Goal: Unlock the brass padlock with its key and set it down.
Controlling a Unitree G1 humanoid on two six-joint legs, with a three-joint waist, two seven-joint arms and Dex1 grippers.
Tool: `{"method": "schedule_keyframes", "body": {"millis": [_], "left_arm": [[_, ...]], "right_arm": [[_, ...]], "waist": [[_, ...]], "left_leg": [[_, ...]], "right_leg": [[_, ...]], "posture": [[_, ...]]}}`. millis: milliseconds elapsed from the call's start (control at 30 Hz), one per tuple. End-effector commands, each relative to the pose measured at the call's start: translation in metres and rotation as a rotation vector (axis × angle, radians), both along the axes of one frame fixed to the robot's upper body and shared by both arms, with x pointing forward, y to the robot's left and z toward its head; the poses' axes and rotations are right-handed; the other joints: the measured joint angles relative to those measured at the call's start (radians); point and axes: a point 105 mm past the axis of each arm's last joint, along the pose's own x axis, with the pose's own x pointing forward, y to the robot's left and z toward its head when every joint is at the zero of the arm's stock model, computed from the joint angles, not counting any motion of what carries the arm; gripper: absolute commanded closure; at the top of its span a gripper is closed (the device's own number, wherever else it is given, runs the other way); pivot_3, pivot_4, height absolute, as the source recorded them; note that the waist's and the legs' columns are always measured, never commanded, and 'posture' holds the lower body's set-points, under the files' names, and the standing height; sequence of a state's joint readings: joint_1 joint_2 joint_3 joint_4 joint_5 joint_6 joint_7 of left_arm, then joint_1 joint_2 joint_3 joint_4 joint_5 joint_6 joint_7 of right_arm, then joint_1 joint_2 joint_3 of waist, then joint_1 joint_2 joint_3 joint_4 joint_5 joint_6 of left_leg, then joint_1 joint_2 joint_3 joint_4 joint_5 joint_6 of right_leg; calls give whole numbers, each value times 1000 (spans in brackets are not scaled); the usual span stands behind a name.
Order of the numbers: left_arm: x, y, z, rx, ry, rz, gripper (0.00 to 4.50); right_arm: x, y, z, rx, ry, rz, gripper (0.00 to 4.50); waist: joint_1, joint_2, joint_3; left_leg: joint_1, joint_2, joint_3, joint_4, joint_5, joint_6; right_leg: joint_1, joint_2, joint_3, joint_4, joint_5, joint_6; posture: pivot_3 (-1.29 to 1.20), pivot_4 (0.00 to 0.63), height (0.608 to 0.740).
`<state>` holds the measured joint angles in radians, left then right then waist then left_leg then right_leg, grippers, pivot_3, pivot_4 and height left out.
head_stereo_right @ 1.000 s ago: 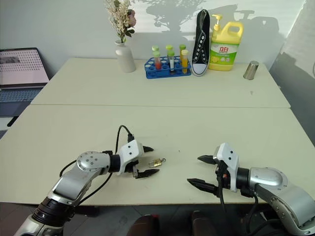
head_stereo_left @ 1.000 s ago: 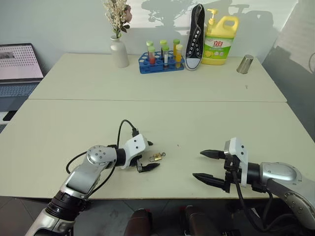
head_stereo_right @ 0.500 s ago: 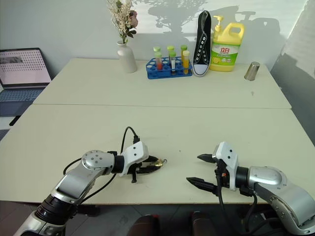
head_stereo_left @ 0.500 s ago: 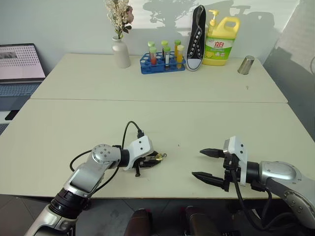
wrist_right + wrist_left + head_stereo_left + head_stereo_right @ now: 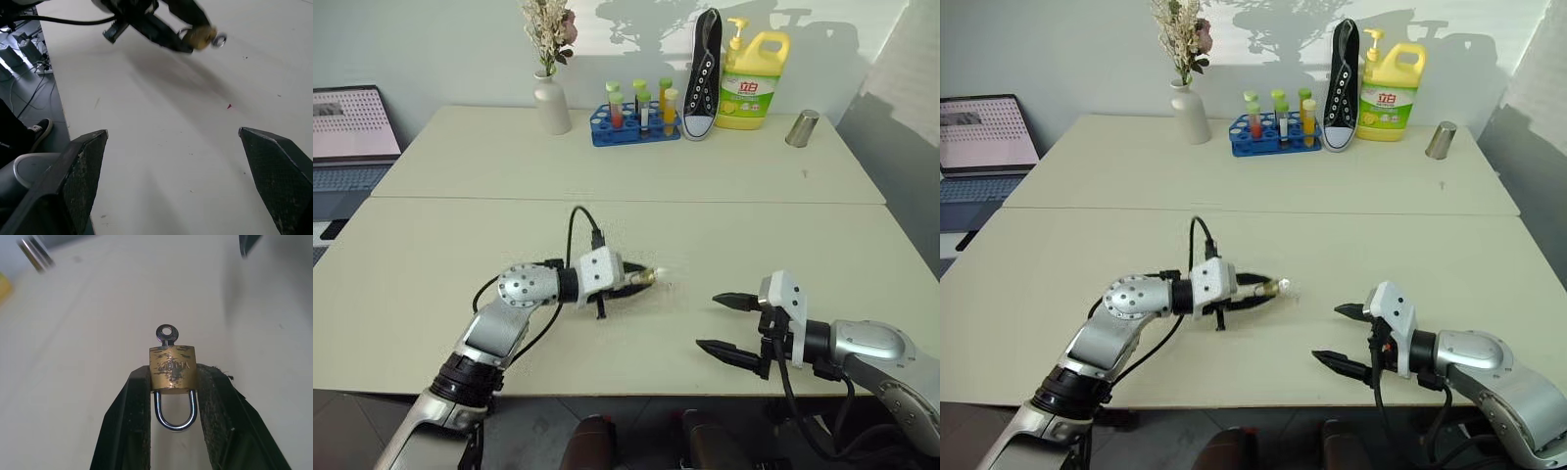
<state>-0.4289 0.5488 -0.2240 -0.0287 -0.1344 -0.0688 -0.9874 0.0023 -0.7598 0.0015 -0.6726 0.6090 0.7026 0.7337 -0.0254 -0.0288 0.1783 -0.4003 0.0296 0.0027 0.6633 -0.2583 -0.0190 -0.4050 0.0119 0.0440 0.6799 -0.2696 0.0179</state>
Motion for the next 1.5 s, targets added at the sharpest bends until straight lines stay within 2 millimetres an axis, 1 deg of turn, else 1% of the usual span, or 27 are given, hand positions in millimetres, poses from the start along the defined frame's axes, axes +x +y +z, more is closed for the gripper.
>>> {"method": "schedule_keyframes", "body": {"millis": [33, 100, 233, 300, 433, 600, 667, 800, 900, 1000, 1200, 1300, 1367, 1400, 1433, 1500], "left_arm": [[-3, 1, 22, 8, -247, -70, 3545], [-2, 2, 23, 22, -304, -84, 3545], [-10, 9, 27, 96, -587, -190, 3545], [-10, 14, 25, 138, -686, -219, 3545], [-10, 19, 24, 174, -796, -256, 3545], [-9, 22, 25, 156, -843, -258, 3545], [-8, 24, 25, 157, -857, -243, 3545], [-7, 25, 26, 166, -885, -233, 3545], [-8, 25, 25, 169, -894, -228, 3545], [-8, 25, 24, 169, -899, -222, 3545], [-9, 25, 24, 172, -905, -216, 3545], [-10, 24, 23, 170, -905, -215, 3545], [-10, 23, 23, 170, -907, -217, 3545], [-11, 23, 23, 171, -907, -218, 3545], [-11, 23, 23, 171, -907, -218, 3545], [-11, 22, 23, 170, -908, -218, 3545]], "right_arm": [[6, 1, 15, 27, -115, -23, 0], [8, 1, 17, 33, -140, -30, 0], [9, 3, 21, 46, -186, -16, 0], [10, 5, 23, 61, -174, -1, 0], [15, 10, 27, 93, -139, 26, 0], [21, 18, 28, 113, -105, 45, 0], [28, 27, 28, 128, -74, 60, 0], [40, 55, 34, 190, -27, 89, 0], [43, 63, 39, 220, -8, 97, 0], [47, 68, 40, 230, 5, 92, 0], [47, 68, 40, 239, 28, 98, 0], [47, 69, 40, 248, 36, 97, 562], [47, 69, 41, 259, 45, 101, 1239], [47, 69, 41, 263, 47, 103, 1708], [47, 69, 41, 264, 48, 105, 2013], [48, 69, 41, 267, 51, 104, 2829]], "waist": [[-2, 0, 0], [-2, 0, 0], [-1, 0, 0], [0, 0, 0], [-1, 0, 0], [-1, 0, 0], [-2, 0, 0], [-6, 0, 0], [-3, 0, 0], [-1, 0, 0], [-2, 0, 0], [-3, 0, 0], [-3, 0, 0], [-3, 0, 0], [-3, 0, 0], [-3, 0, 0]], "left_leg": [[0, 0, 0, 0, 0, 0], [0, 0, 0, 0, 0, 0], [0, 0, 0, 0, 0, 0], [0, 0, 0, 0, 0, 0], [0, 0, 1, 0, 0, 0], [0, 0, 0, 0, 0, 0], [0, 0, 0, 0, 0, 0], [1, 1, 1, 0, 0, 0], [0, 1, 0, 0, 0, 0], [-1, 0, 0, 0, 0, 0], [0, 0, 0, 0, 0, 0], [0, 0, 0, -1, 0, 0], [0, 0, 0, -1, 0, 0], [0, 0, 0, -1, 0, 0], [0, 0, 0, -1, 0, 0], [0, 0, 0, -1, 0, 0]], "right_leg": [[0, 0, 0, 0, 0, 0], [0, 0, 0, 0, 0, 0], [0, 0, 0, 0, 0, 0], [0, 0, 0, 0, 0, 0], [0, 0, 0, 0, 0, 0], [0, 0, -1, 0, 0, 0], [0, 0, -1, 0, 0, 0], [0, 0, -1, 1, 1, 0], [0, 0, -1, 1, 3, -4], [0, -1, -2, 1, 3, -4], [0, -5, -3, 1, 3, -4], [0, -5, -3, 1, 3, -4], [0, -5, -3, 1, 3, -4], [0, -5, -3, 1, 3, -4], [0, -5, -3, 1, 3, -4], [0, -5, -3, 1, 3, -4]], "posture": [[0, 150, 740], [0, 150, 740], [0, 150, 740], [0, 150, 740], [0, 150, 740], [0, 150, 740], [0, 150, 740], [0, 150, 740], [0, 150, 740], [0, 150, 740], [0, 150, 740], [0, 150, 740], [0, 150, 740], [0, 150, 740], [0, 150, 740], [0, 150, 740]]}}
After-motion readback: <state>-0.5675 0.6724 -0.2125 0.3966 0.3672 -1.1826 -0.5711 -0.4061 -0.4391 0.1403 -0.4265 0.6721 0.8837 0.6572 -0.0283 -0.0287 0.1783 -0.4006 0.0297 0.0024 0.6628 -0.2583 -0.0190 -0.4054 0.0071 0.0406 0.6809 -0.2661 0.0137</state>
